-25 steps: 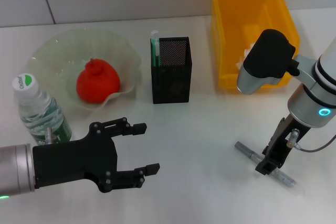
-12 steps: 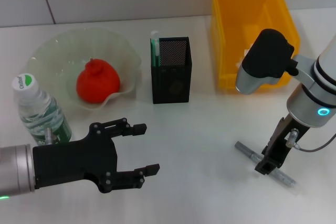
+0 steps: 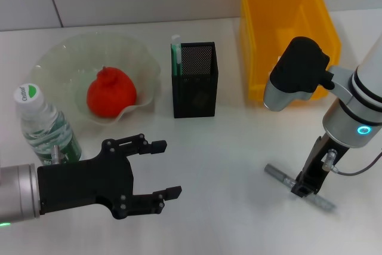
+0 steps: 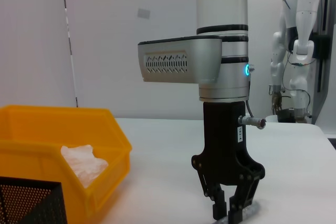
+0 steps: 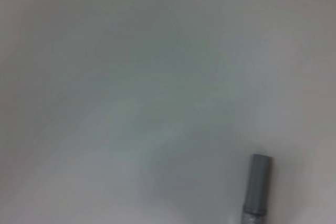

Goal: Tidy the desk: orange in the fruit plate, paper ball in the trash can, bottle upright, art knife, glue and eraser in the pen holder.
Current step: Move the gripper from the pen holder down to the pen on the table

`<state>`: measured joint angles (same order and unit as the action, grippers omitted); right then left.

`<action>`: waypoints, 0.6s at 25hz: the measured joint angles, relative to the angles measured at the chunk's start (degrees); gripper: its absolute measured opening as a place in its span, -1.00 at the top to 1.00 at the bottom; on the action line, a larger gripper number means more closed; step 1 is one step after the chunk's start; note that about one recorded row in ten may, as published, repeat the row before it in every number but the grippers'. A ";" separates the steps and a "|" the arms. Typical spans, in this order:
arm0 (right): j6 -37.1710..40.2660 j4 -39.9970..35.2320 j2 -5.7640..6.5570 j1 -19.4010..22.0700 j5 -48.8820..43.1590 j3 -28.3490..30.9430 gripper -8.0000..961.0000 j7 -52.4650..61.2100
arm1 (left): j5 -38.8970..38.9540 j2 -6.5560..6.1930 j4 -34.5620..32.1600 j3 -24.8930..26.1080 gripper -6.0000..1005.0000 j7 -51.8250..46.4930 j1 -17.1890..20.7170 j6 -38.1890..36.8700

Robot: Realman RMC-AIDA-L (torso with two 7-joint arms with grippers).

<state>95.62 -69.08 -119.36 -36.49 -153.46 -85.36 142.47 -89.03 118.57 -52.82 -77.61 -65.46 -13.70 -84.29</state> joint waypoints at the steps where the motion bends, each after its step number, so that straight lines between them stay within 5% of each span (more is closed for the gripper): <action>1: 0.00 0.00 0.00 0.00 0.00 0.00 0.36 0.00 | 0.00 0.00 0.00 0.00 -0.55 0.00 0.00 0.00; 15: -0.21 0.67 0.09 -0.43 -0.46 0.23 0.87 1.13 | 0.00 0.00 0.69 0.00 -0.55 0.00 -0.49 0.01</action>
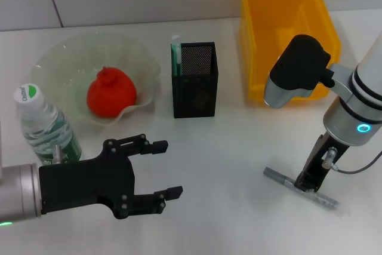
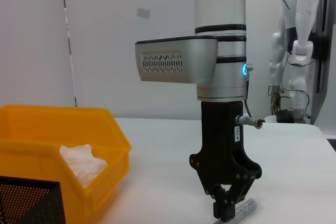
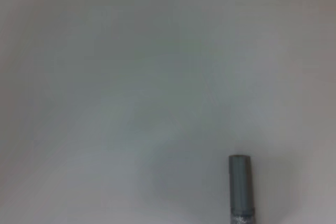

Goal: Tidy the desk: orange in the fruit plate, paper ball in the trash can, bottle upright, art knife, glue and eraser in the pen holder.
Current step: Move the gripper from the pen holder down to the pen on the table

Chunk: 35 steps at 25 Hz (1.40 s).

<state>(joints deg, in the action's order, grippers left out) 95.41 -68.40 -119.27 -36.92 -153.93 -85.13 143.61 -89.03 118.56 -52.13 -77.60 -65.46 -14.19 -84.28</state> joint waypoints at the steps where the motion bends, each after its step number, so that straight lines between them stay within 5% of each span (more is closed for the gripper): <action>1: 0.00 0.01 0.00 0.00 0.00 -0.01 0.87 0.08 | 0.00 0.00 0.33 0.00 -0.55 0.03 -0.28 0.00; 35: 1.15 -0.91 -0.07 -0.70 0.34 -0.48 0.46 0.60 | -0.18 0.00 0.62 0.00 -0.55 0.07 -0.39 0.51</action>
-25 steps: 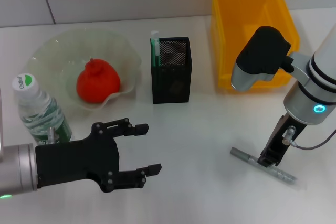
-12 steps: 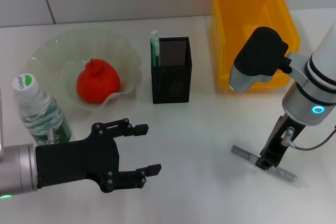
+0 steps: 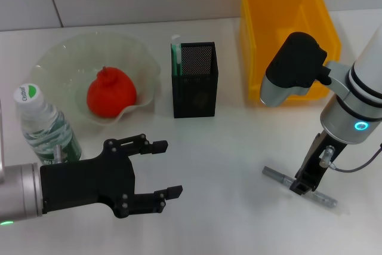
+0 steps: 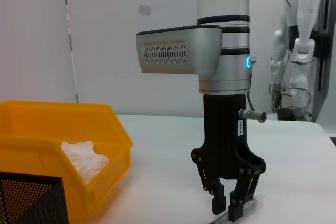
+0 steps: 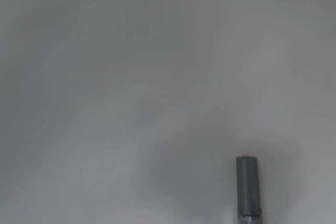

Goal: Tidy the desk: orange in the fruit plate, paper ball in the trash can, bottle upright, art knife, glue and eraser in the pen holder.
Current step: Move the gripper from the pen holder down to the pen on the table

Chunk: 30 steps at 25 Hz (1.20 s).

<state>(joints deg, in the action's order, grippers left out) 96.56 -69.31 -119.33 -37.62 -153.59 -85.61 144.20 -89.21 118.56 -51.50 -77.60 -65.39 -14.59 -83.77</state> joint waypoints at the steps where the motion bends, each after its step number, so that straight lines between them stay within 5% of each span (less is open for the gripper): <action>1: 0.00 0.00 0.00 0.00 0.00 0.00 0.45 0.00 | 0.00 0.00 0.00 0.00 -0.55 0.00 0.00 0.06; 30: -0.68 0.15 -0.02 0.07 -0.07 -1.31 0.23 0.28 | 0.00 0.00 0.00 -0.98 -0.55 -0.04 -0.19 1.23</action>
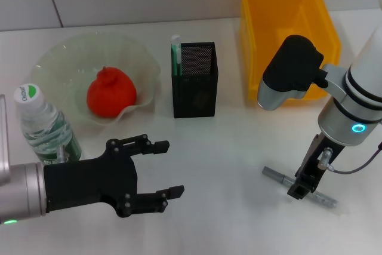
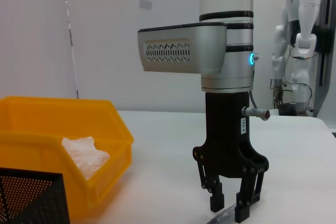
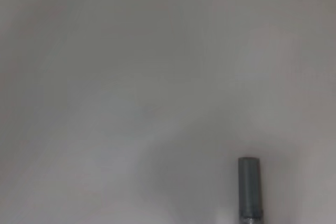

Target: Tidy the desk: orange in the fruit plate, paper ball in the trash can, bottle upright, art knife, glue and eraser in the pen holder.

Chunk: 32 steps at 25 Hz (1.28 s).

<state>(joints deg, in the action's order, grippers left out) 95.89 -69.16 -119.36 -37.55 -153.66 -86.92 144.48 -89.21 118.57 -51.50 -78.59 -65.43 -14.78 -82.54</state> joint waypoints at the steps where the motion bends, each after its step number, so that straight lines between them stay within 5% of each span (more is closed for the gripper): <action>1: 0.00 0.00 0.00 0.00 0.00 0.00 0.24 0.00 | 0.00 0.00 0.00 0.00 -0.55 0.01 0.00 0.04; 18: -0.75 0.60 -0.09 0.13 -0.24 -1.50 0.44 0.54 | 0.00 -0.05 0.00 -0.26 -0.55 0.04 -0.03 0.58; 20: -0.77 0.62 -0.09 0.04 -0.23 -1.59 0.67 0.69 | 0.00 -0.07 0.00 -0.25 -0.55 0.04 -0.07 0.62; 32: -0.85 -4.23 0.07 1.06 -1.75 -0.71 0.73 1.81 | 0.00 -0.10 0.00 -0.25 -0.55 -0.12 -0.21 0.72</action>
<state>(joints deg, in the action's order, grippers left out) 95.04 -73.39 -119.28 -36.49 -155.41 -87.63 146.29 -89.21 118.47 -51.50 -78.83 -65.55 -14.99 -81.82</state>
